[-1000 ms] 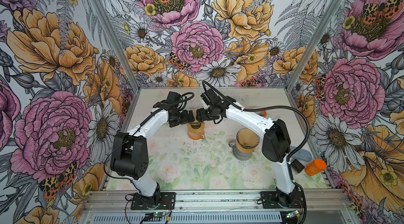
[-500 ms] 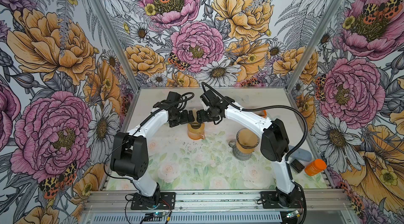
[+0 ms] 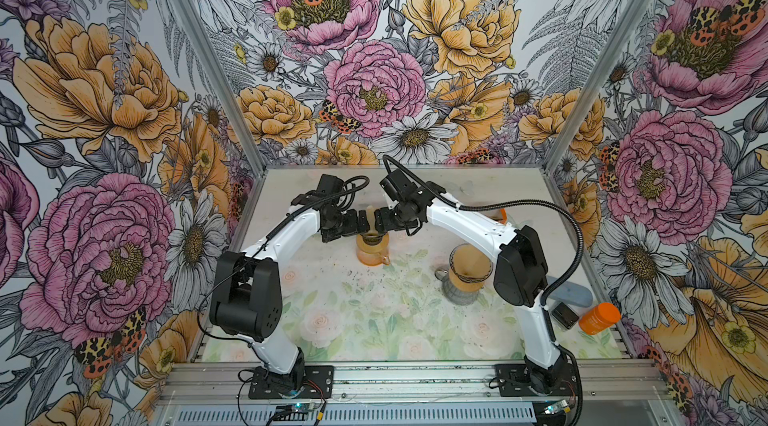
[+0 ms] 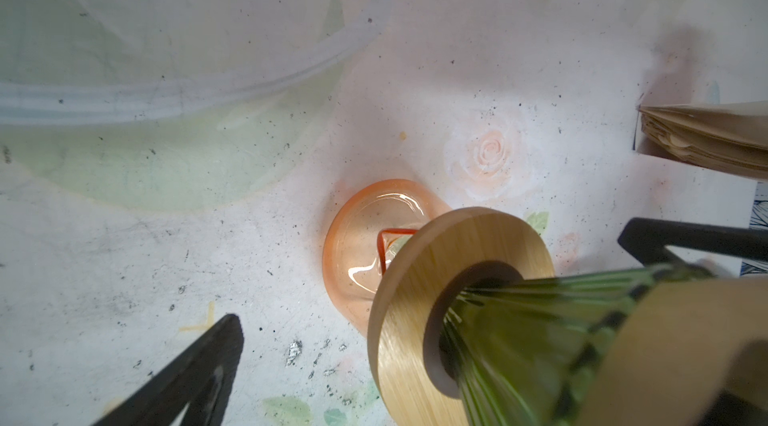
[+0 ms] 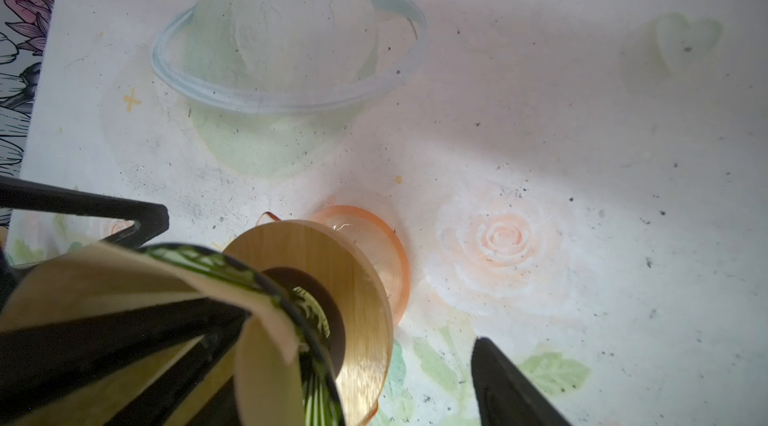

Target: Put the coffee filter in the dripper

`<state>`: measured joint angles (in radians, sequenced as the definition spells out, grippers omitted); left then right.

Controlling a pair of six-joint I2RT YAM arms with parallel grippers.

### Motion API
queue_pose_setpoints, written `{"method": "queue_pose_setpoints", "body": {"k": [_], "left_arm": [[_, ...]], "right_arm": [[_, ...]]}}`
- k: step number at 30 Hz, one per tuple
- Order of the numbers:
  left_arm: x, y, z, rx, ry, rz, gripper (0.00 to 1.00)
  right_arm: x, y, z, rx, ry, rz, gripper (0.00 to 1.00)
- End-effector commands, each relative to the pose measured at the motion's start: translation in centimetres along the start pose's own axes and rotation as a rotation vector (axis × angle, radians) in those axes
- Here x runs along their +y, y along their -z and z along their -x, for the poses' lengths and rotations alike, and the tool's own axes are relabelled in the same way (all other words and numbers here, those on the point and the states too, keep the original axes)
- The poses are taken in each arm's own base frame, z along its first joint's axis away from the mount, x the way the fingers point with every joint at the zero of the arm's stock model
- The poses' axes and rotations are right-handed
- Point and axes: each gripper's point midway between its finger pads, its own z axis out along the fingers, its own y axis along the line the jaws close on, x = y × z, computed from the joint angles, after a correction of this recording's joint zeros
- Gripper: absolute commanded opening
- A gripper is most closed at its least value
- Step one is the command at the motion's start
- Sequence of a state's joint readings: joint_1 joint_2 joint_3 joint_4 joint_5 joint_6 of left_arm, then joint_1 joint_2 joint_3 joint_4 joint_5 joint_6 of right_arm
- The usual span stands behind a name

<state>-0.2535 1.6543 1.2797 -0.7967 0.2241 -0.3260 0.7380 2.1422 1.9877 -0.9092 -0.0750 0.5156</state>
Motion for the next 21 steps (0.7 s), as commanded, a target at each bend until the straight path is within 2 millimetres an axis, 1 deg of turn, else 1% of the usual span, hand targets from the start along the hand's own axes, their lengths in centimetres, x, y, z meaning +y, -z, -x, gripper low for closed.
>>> {"method": "queue_pose_setpoints", "body": {"k": [1, 5, 8, 21], "left_arm": [[0.5, -0.6, -0.4, 0.009, 0.002, 0.019, 0.99], [0.5, -0.7, -0.5, 0.014, 0.002, 0.021, 0.99], [0.5, -0.7, -0.5, 0.015, 0.004, 0.02, 0.99], [0.6, -0.8, -0.6, 0.017, 0.007, 0.021, 0.99]], "right_arm": [[0.2, 1.3, 1.4, -0.044, -0.001, 0.002, 0.74], [0.7, 2.2, 2.0, -0.065, 0.002, 0.018, 0.74], [0.8, 2.1, 2.0, -0.063, 0.003, 0.026, 0.74], [0.5, 0.2, 0.9, -0.013, -0.001, 0.021, 0.74]]}}
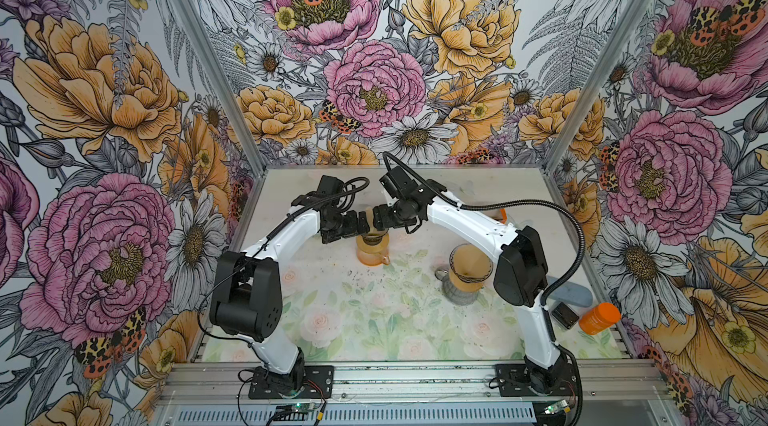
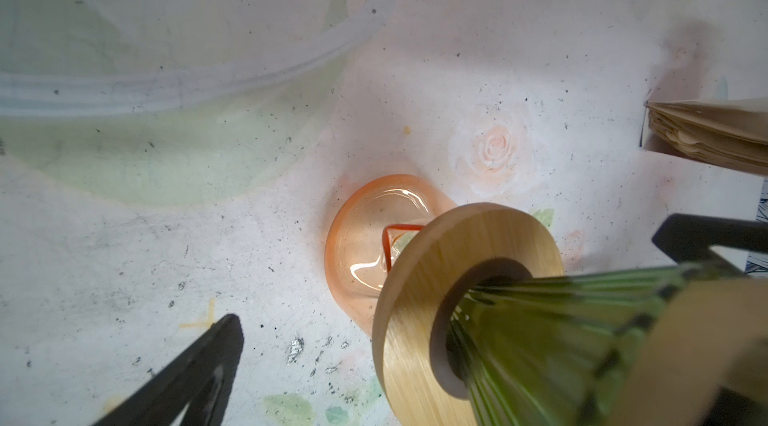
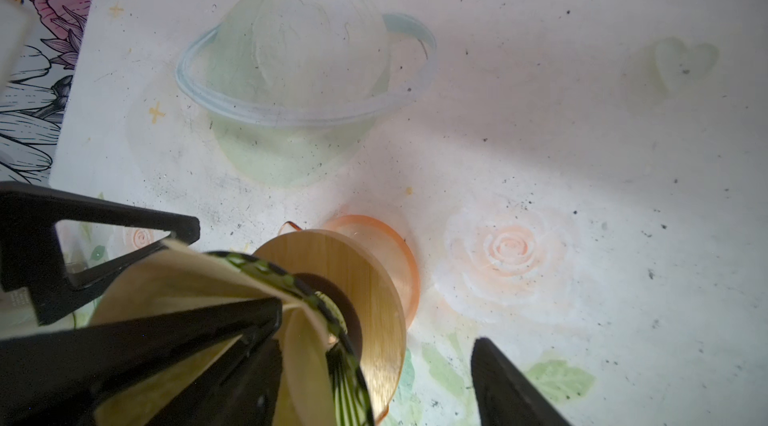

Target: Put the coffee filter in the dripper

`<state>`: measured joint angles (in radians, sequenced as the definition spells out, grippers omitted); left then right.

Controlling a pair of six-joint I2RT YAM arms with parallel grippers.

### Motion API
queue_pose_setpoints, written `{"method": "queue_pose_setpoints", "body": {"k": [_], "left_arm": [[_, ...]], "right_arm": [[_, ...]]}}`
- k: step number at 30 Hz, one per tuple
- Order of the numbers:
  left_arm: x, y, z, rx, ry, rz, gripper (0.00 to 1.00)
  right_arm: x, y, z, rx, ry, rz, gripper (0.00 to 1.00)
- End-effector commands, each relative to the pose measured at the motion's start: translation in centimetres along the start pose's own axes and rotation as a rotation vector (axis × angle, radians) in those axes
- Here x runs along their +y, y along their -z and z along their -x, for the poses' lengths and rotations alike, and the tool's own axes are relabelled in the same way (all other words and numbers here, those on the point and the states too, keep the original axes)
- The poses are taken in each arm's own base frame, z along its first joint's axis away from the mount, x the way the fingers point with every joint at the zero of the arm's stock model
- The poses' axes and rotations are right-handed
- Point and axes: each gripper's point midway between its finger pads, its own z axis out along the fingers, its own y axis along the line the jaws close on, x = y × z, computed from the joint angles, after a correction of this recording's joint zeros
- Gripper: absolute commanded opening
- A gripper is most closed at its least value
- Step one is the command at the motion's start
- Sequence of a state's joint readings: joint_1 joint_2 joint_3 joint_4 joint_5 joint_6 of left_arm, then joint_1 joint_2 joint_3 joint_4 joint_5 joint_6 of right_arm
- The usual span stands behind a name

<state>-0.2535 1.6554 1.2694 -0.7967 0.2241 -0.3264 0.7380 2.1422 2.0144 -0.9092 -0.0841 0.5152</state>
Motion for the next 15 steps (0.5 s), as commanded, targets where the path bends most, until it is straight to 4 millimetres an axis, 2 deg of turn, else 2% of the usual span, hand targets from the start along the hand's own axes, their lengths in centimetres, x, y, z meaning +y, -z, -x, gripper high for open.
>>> {"method": "queue_pose_setpoints", "body": {"k": [1, 15], "left_arm": [[0.4, -0.5, -0.2, 0.006, 0.005, 0.016, 0.99], [0.5, -0.5, -0.1, 0.007, 0.014, 0.009, 0.99]], "right_arm": [[-0.2, -0.5, 0.0, 0.012, -0.004, 0.002, 0.74], [-0.9, -1.9, -1.0, 0.048, -0.006, -0.025, 0.74]]}}
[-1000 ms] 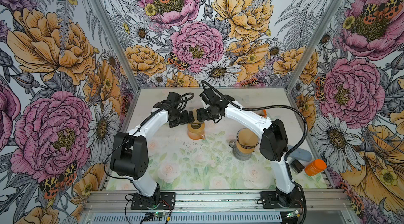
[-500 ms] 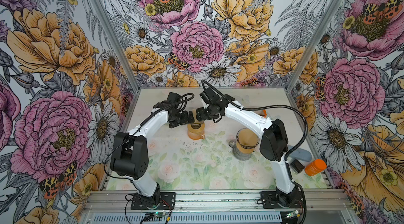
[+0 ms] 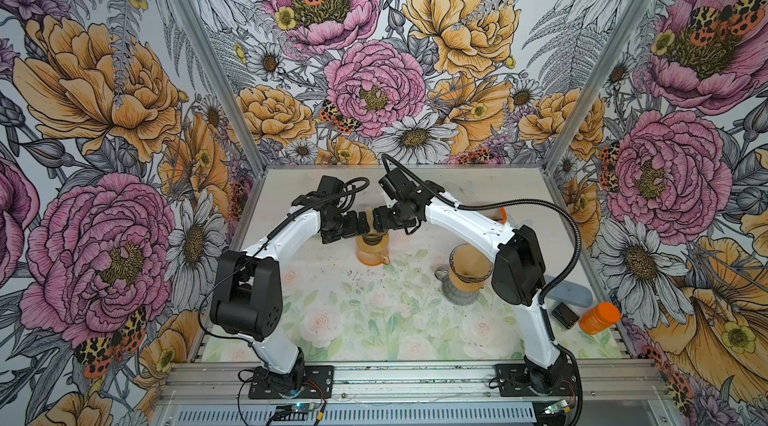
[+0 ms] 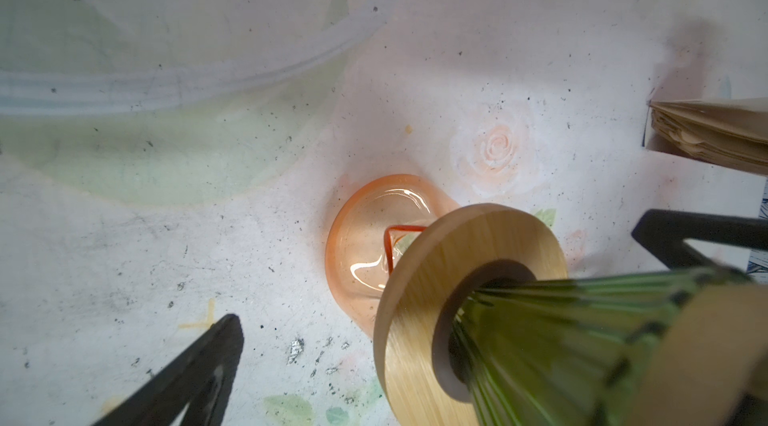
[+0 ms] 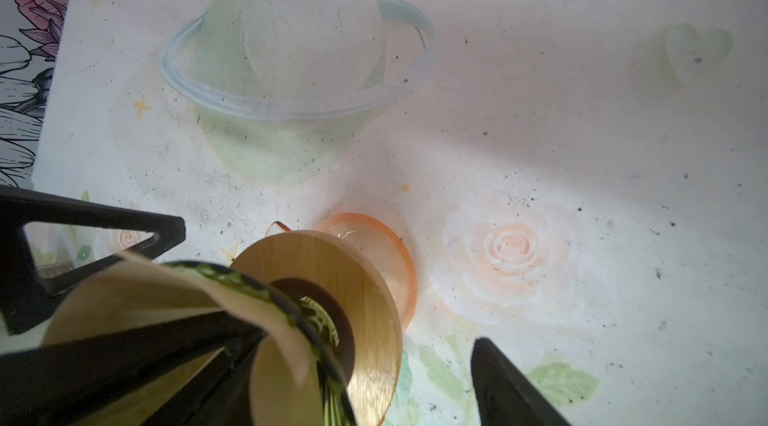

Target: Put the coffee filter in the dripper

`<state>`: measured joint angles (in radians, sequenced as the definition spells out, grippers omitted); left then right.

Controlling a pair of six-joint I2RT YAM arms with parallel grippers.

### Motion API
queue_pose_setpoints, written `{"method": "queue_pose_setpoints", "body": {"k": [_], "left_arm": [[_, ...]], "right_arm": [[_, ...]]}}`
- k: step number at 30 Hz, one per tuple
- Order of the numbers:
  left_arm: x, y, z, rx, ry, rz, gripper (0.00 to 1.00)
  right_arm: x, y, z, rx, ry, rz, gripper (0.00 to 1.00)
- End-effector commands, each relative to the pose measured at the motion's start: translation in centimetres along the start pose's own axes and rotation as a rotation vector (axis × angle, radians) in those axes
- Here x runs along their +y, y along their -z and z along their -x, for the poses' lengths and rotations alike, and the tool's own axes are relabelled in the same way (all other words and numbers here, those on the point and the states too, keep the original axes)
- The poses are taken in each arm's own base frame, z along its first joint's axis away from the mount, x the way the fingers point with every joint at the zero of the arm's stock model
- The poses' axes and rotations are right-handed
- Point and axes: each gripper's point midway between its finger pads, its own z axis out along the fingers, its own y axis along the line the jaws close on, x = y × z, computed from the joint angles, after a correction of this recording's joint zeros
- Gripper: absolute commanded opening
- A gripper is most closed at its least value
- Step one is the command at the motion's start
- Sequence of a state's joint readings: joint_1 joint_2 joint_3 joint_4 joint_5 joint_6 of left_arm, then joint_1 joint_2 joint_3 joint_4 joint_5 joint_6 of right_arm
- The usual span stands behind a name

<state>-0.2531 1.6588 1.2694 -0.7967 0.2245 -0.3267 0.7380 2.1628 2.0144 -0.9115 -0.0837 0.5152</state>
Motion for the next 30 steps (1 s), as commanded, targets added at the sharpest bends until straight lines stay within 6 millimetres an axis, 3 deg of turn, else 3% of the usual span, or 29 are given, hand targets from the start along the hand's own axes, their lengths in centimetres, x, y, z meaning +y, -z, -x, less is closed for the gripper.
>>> {"method": "queue_pose_setpoints", "body": {"k": [1, 12, 23, 30], "left_arm": [[0.4, -0.4, -0.1, 0.004, 0.012, 0.01, 0.99], [0.8, -0.4, -0.1, 0.009, 0.03, 0.001, 0.99], [0.7, -0.5, 0.1, 0.014, 0.039, -0.012, 0.99], [0.4, -0.4, 0.2, 0.014, 0.041, -0.026, 0.99]], "right_arm": [[-0.6, -1.0, -0.6, 0.029, -0.004, -0.015, 0.74], [-0.8, -0.7, -0.4, 0.02, -0.001, -0.031, 0.74], [0.6, 4.1, 2.0, -0.087, 0.018, 0.01, 0.74], [1.0, 6.0, 2.5, -0.123, 0.022, 0.024, 0.74]]}}
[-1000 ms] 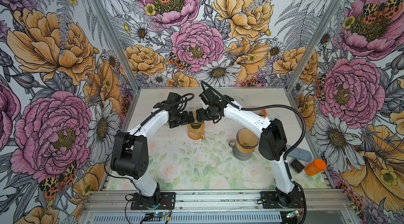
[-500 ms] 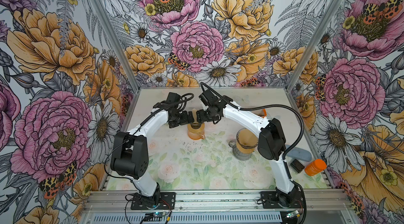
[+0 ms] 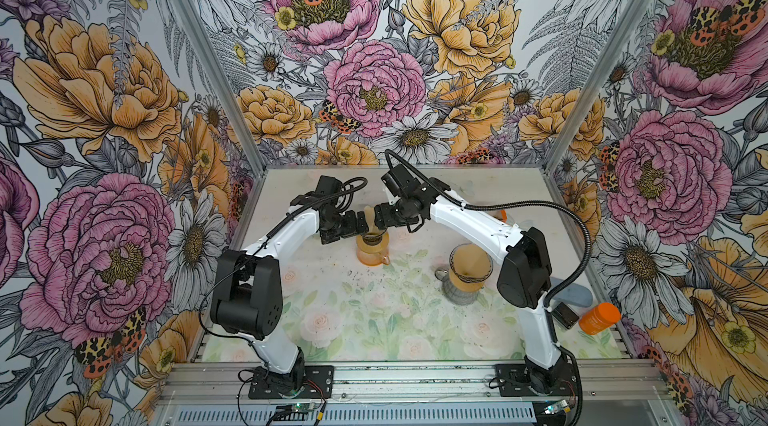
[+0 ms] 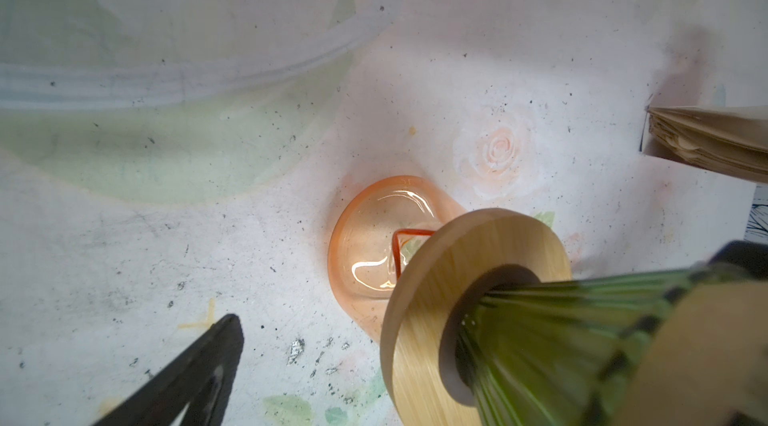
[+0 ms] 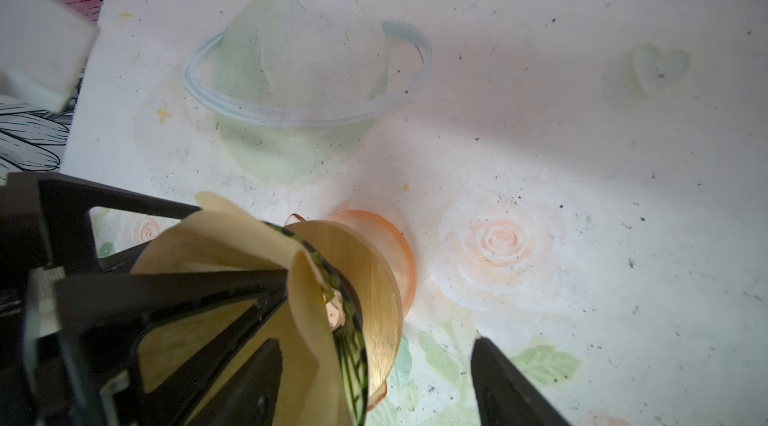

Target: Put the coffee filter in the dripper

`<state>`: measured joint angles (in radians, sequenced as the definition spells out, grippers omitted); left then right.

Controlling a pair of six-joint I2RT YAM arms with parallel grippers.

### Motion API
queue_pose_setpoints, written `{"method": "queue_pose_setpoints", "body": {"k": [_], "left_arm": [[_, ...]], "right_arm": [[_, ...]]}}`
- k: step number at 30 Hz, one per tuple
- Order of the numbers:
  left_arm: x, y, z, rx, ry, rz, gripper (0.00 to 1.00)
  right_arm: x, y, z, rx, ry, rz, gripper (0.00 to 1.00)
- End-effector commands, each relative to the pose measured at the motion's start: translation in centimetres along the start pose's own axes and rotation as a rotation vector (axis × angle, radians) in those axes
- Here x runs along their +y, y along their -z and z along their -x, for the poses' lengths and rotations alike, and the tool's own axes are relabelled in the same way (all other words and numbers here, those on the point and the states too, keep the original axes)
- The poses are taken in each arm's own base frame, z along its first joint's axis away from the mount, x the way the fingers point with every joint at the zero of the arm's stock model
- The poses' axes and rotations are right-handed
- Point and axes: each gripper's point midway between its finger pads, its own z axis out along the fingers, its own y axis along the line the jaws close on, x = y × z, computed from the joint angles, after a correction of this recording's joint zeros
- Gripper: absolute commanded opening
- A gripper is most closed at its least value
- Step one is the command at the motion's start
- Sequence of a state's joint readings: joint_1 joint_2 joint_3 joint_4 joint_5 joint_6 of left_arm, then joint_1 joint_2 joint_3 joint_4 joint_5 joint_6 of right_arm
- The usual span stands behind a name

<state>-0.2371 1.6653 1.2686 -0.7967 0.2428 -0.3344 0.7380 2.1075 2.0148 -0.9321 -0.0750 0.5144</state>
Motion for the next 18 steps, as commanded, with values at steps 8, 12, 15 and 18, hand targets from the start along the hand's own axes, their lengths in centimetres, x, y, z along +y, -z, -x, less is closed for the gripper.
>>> {"method": "queue_pose_setpoints", "body": {"k": [8, 12, 15, 18], "left_arm": [[-1.2, 1.0, 0.6, -0.016, 0.006, -0.069, 0.99], [-1.4, 1.4, 0.7, -0.025, 0.004, -0.075, 0.99], [-1.3, 1.7, 0.7, -0.031, 0.007, -0.079, 0.99], [-1.4, 2.1, 0.9, -0.041, 0.009, -0.086, 0.99]], "right_arm": [[0.6, 4.5, 2.3, -0.109, 0.022, 0.015, 0.74], [0.6, 4.9, 2.4, -0.117, 0.023, 0.014, 0.74], [0.5, 4.8, 2.3, -0.115, 0.023, 0.011, 0.74], [0.4, 4.5, 2.1, -0.108, 0.024, 0.008, 0.74]]}}
